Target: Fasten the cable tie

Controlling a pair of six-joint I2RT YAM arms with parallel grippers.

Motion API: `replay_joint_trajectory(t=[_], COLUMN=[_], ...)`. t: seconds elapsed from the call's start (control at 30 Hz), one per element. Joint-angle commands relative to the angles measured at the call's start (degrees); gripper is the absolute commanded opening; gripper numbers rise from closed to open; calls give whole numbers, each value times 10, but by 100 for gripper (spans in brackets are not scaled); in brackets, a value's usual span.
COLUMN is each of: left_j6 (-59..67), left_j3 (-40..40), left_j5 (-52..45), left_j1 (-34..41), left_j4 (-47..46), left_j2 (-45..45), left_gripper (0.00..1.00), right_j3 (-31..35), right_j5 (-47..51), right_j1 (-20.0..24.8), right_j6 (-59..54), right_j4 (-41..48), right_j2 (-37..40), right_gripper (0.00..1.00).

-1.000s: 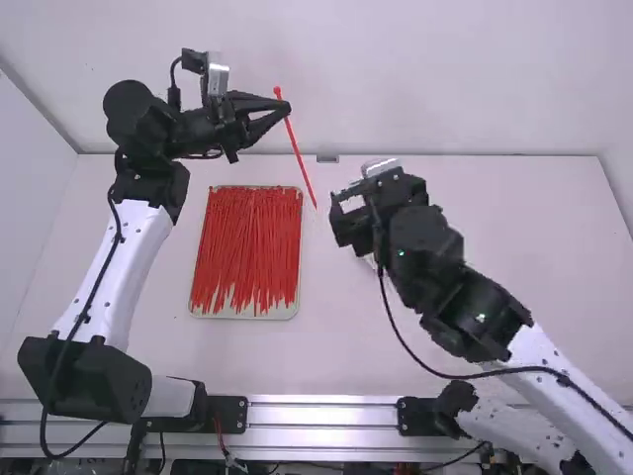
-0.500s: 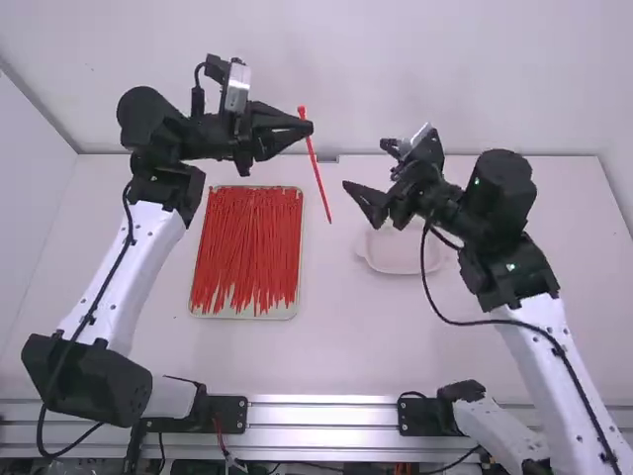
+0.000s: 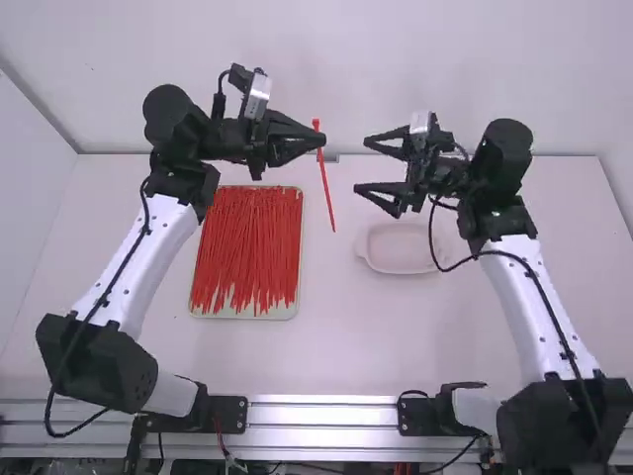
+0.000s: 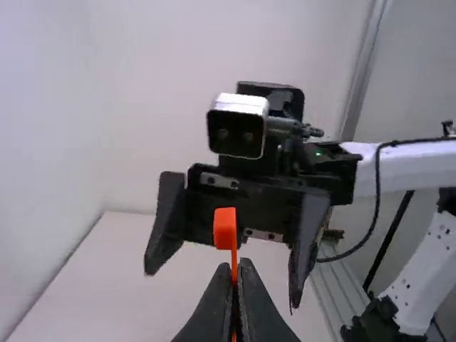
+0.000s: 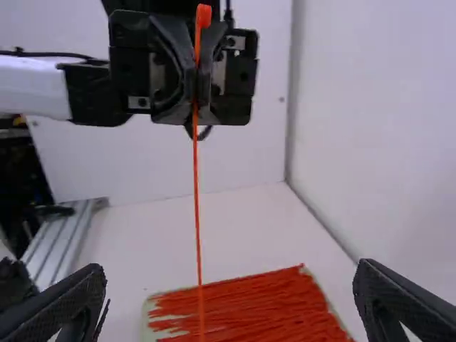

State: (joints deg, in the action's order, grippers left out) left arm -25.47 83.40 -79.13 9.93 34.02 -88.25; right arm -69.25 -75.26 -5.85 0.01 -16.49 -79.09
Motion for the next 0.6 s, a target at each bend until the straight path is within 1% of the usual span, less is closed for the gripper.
replay_joint_trajectory(t=[0.0,0.13,0.3,0.37,0.4,0.57], left_j6=[-40,-65,-82,-83,-85,-61], left_j3=[5,6,17,28,31,55], left_j5=[-14,-8,7,4,6,27], left_j1=[1,0,9,14,14,15], left_j4=[29,58,56,52,48,-13], left_j2=[-5,-8,-8,-8,-8,-8], left_gripper=[2,2,2,2,2,2], right_j3=[-16,-16,-16,-16,-16,-16], right_j5=[-47,-43,-42,-42,-42,-42], right_j1=[-10,-30,-42,-44,-43,-45], right_j6=[58,104,101,100,100,103], right_j4=[-40,-92,-87,-89,-89,-88], right_j2=[-12,-27,-30,-30,-30,-30], right_gripper=[92,89,85,80,79,68])
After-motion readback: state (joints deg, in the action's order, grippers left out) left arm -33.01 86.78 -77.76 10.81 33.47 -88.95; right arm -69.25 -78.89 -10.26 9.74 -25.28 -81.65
